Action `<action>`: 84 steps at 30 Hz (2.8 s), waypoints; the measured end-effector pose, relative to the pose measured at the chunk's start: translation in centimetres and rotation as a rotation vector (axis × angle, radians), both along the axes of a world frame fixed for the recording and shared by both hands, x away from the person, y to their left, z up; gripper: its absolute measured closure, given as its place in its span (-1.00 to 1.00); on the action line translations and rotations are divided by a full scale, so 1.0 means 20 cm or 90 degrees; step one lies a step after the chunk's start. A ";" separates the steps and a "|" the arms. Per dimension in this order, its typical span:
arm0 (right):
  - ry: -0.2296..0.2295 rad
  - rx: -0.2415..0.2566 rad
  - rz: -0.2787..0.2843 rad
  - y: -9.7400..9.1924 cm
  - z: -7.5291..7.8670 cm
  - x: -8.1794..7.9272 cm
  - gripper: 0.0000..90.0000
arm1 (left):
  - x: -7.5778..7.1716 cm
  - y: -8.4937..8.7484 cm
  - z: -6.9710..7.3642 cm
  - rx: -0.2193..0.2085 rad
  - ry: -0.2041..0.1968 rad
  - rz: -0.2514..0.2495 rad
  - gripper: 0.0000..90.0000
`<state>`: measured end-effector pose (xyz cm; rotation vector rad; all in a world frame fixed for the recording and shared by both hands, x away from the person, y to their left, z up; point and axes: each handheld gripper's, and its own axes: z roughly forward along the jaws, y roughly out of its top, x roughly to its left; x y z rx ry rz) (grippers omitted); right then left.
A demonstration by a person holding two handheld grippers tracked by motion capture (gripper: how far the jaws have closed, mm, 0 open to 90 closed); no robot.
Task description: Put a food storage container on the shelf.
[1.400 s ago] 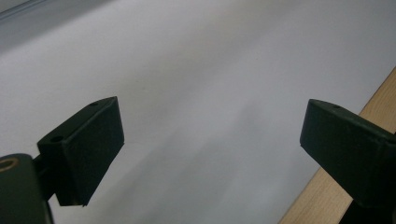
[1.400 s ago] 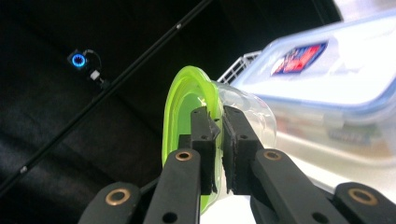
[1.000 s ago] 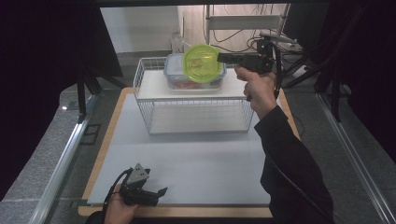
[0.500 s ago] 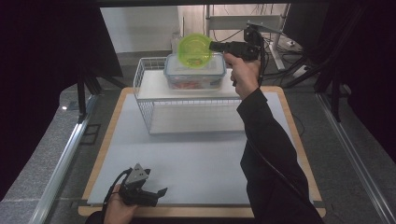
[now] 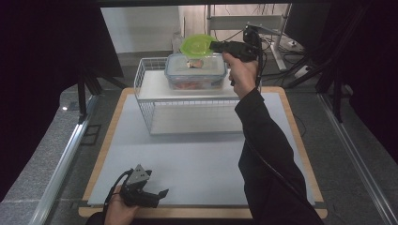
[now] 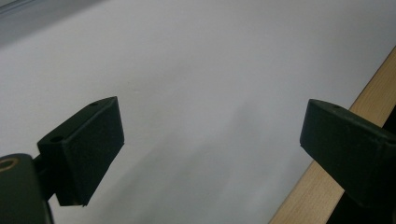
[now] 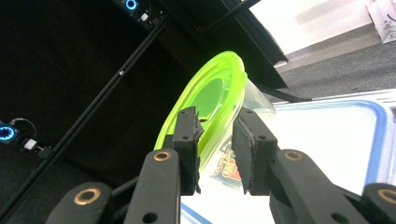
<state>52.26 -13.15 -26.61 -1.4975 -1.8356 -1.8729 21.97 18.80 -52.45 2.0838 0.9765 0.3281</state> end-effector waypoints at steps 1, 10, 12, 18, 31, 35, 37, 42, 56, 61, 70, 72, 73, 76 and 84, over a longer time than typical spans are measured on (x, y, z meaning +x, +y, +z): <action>0.000 0.000 0.000 0.00 0.00 0.00 0.59 | 0.00 0.00 0.00 0.000 0.000 0.000 -0.86; 0.005 -0.004 0.010 0.03 -0.01 -0.01 0.48 | 0.00 0.00 0.00 0.003 0.003 -0.002 -0.86; 0.007 -0.003 0.014 0.04 -0.01 -0.01 0.47 | 0.00 0.00 0.00 0.003 0.003 -0.002 -0.86; 0.009 -0.016 0.023 0.06 -0.03 -0.03 0.42 | 0.00 0.00 0.00 0.004 0.005 -0.003 -0.86; -0.049 -0.063 0.023 0.05 0.01 -0.09 -0.08 | 0.00 0.00 0.00 0.006 0.004 -0.002 -0.87; -0.074 -0.079 0.034 0.04 0.01 -0.12 -0.19 | 0.00 0.00 0.00 0.006 0.002 -0.001 -0.87; -0.088 -0.091 0.039 0.04 0.00 -0.15 -0.24 | 0.00 0.00 0.00 0.007 0.002 -0.001 -0.87; -0.116 -0.128 0.050 0.01 -0.02 -0.21 -0.34 | 0.00 0.00 0.00 0.004 0.000 0.001 -0.88; -0.163 -0.193 0.070 -0.14 -0.15 -0.38 -0.51 | 0.00 0.00 0.00 -0.014 0.006 -0.004 -0.91; -0.181 -0.217 0.080 -0.16 -0.20 -0.45 -0.56 | 0.00 -0.01 0.00 -0.010 0.008 -0.005 -0.92; -0.206 -0.259 0.098 -0.16 -0.27 -0.56 -0.65 | 0.00 -0.01 0.00 -0.007 0.007 -0.005 -0.93; -0.212 -0.268 0.106 -0.16 -0.31 -0.59 -0.69 | 0.00 -0.01 0.00 -0.007 0.007 -0.007 -0.94; -0.212 -0.268 0.106 -0.16 -0.31 -0.59 -0.69 | 0.00 -0.01 0.00 -0.007 0.007 -0.007 -0.94; -0.217 -0.274 0.112 -0.16 -0.34 -0.61 -0.73 | 0.00 -0.01 0.00 -0.003 0.007 -0.008 -0.94; -0.230 -0.301 0.123 -0.16 -0.43 -0.67 -0.82 | 0.00 -0.01 0.00 0.000 0.005 -0.010 -0.94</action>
